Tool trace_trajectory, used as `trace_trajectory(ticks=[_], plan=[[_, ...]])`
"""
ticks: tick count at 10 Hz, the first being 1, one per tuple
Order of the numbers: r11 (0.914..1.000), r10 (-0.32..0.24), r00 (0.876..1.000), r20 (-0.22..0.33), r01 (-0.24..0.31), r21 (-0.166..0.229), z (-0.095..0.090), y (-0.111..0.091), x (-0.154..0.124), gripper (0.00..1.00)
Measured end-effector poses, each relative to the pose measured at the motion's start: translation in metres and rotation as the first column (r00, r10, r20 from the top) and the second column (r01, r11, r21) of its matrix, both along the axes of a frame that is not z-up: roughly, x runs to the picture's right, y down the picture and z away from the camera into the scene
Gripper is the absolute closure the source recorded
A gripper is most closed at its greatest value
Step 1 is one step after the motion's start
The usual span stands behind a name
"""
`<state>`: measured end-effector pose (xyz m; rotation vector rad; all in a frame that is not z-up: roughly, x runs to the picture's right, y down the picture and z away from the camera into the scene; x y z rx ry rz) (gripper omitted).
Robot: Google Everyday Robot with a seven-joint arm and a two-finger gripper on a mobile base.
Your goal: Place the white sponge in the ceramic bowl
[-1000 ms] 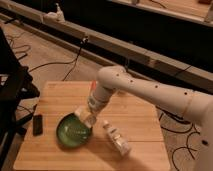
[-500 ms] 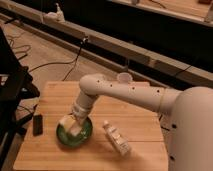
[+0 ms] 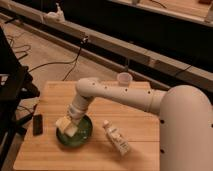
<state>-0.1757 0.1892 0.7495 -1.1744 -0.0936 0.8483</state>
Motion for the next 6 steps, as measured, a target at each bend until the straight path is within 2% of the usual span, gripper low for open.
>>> trace_trajectory(ticks=[2,3,5,6], plan=[[0.9994,0.009,0.999,-0.039,-0.008,0.035,0.011,-0.017,0.018,0.27],[0.9977,0.020,0.997,-0.069,-0.015,0.066,0.016,-0.032,0.032,0.27],[0.9896,0.072,0.989,-0.128,-0.055,0.133,0.022,-0.067,0.056,0.27],[0.9821,0.115,0.981,-0.154,-0.089,0.166,0.023,-0.086,0.068,0.27]])
